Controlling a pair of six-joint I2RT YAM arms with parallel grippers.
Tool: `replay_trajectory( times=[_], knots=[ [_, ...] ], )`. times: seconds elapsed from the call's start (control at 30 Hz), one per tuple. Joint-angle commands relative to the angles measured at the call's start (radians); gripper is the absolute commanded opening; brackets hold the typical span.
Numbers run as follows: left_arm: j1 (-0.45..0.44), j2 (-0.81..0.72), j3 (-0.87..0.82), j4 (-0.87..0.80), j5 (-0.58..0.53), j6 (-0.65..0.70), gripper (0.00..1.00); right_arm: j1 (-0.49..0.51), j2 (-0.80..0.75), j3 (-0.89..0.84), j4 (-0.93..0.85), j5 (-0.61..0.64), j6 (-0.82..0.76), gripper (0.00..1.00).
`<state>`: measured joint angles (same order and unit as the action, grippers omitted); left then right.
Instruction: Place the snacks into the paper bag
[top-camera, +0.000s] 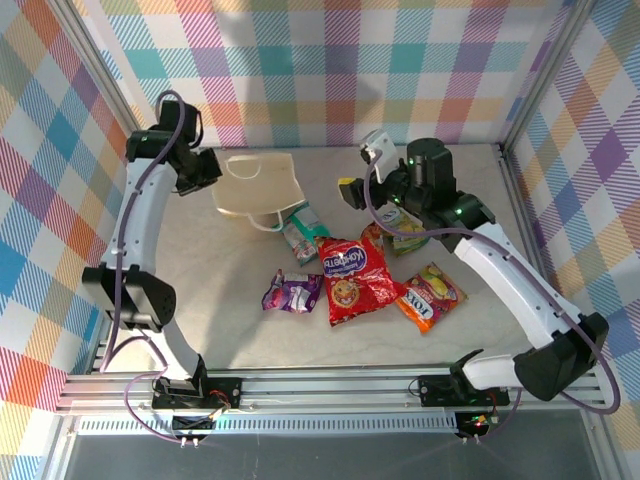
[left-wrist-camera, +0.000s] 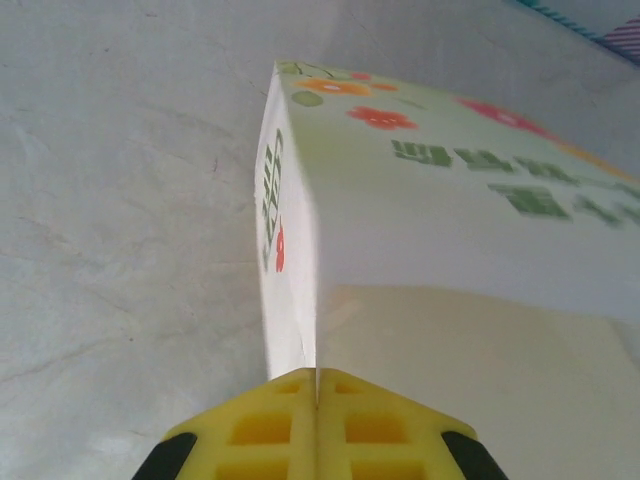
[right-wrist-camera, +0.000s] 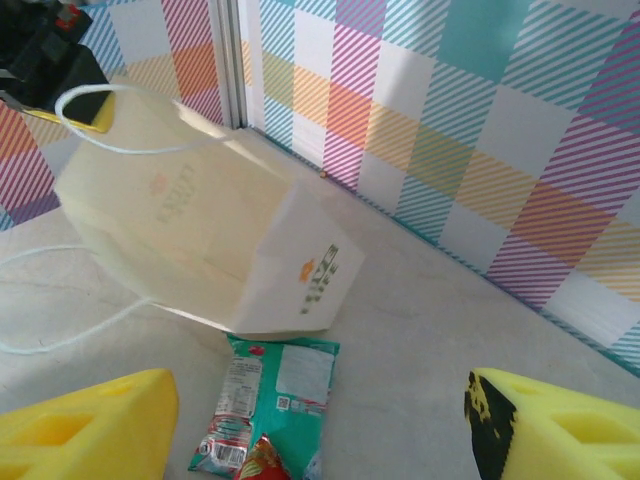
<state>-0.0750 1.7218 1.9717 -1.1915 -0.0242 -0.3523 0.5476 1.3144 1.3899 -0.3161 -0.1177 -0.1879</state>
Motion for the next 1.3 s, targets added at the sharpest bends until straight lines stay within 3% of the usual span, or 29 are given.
replay_trajectory(
  times=[0.0, 0.4, 0.87, 1.1, 1.27],
  knots=[
    [0.006, -0.068, -0.030, -0.046, -0.013, -0.029, 0.00, -0.011, -0.058, -0.032, -0.033, -0.015, 0.031, 0.76],
    [0.006, -0.294, -0.226, -0.112, -0.027, -0.093, 0.00, -0.015, -0.124, -0.082, -0.058, 0.021, 0.043, 0.75],
    [0.006, -0.428, -0.395, -0.179, 0.101, -0.143, 0.01, -0.017, -0.108, -0.052, -0.086, 0.013, 0.080, 0.74],
    [0.005, -0.455, -0.403, -0.151, 0.202, -0.198, 0.00, -0.017, -0.077, -0.033, -0.086, 0.012, 0.082, 0.73],
    [0.005, -0.439, -0.347, -0.183, 0.214, -0.205, 0.00, -0.017, -0.060, -0.025, -0.086, 0.008, 0.123, 0.73]
  ],
)
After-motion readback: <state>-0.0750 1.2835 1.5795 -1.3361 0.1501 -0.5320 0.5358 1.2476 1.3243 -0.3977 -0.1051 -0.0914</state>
